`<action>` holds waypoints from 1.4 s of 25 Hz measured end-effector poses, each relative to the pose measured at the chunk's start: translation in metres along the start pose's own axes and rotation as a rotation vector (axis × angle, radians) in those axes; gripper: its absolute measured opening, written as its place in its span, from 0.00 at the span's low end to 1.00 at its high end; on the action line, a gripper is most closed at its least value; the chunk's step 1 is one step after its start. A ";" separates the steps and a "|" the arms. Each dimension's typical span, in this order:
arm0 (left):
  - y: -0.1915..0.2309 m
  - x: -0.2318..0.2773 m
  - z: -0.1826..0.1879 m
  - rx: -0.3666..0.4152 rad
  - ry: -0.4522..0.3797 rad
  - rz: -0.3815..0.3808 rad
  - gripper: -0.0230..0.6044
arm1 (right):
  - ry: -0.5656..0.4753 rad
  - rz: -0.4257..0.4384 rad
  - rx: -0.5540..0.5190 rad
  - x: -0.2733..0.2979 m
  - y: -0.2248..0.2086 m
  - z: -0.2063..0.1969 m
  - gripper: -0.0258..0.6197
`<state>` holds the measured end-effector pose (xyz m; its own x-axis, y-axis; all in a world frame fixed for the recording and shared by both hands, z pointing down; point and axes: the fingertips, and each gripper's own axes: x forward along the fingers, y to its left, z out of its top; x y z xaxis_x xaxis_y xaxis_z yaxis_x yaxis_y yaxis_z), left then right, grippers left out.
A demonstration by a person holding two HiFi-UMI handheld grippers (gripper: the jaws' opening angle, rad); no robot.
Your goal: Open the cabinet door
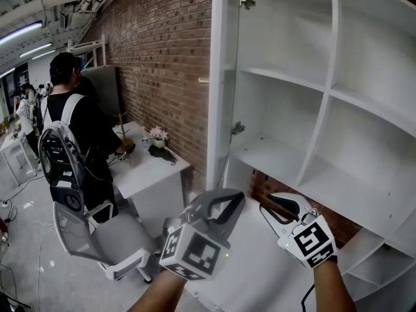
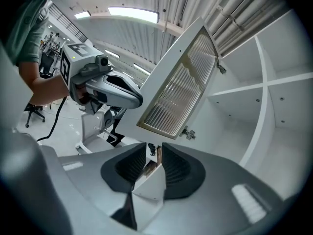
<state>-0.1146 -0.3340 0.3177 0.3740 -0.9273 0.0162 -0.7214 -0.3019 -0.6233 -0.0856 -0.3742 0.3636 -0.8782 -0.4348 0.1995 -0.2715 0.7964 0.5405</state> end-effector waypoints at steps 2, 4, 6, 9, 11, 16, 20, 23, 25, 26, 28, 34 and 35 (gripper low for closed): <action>0.000 -0.002 0.007 -0.012 -0.026 -0.011 0.04 | -0.001 0.000 0.003 0.000 0.000 0.001 0.20; -0.001 -0.003 0.014 -0.031 -0.054 -0.027 0.04 | -0.002 0.002 0.003 0.000 0.000 0.001 0.20; -0.001 -0.004 0.020 -0.044 -0.075 -0.039 0.04 | -0.003 0.003 0.003 0.000 -0.001 0.001 0.20; -0.003 -0.005 0.023 -0.048 -0.087 -0.059 0.04 | 0.001 -0.002 0.008 0.000 -0.003 -0.004 0.20; -0.008 -0.006 0.025 -0.041 -0.090 -0.080 0.04 | 0.006 -0.009 0.017 0.000 -0.004 -0.008 0.20; -0.019 -0.010 0.029 -0.027 -0.096 -0.130 0.04 | 0.012 -0.021 0.031 0.001 -0.004 -0.011 0.19; -0.020 -0.007 0.027 -0.001 -0.080 -0.122 0.04 | 0.021 -0.030 0.026 0.005 -0.004 -0.010 0.18; -0.018 -0.007 0.020 0.006 -0.072 -0.109 0.04 | 0.036 -0.030 -0.022 0.014 0.003 -0.005 0.18; -0.014 -0.009 0.018 0.002 -0.075 -0.096 0.04 | 0.044 -0.021 -0.077 0.024 0.011 0.003 0.18; -0.012 -0.011 0.017 0.002 -0.075 -0.090 0.04 | 0.049 -0.016 -0.109 0.029 0.015 0.008 0.18; -0.008 -0.012 0.015 0.005 -0.072 -0.081 0.04 | 0.057 -0.008 -0.176 0.040 0.023 0.018 0.18; 0.007 -0.022 0.003 0.009 -0.057 -0.049 0.04 | 0.042 0.041 -0.275 0.069 0.046 0.042 0.18; 0.010 -0.025 0.000 0.008 -0.055 -0.045 0.04 | 0.037 0.049 -0.277 0.073 0.049 0.045 0.18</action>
<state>-0.1308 -0.3140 0.3109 0.4378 -0.8991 0.0018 -0.6984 -0.3413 -0.6290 -0.1808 -0.3480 0.3679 -0.8712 -0.4177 0.2579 -0.1068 0.6740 0.7309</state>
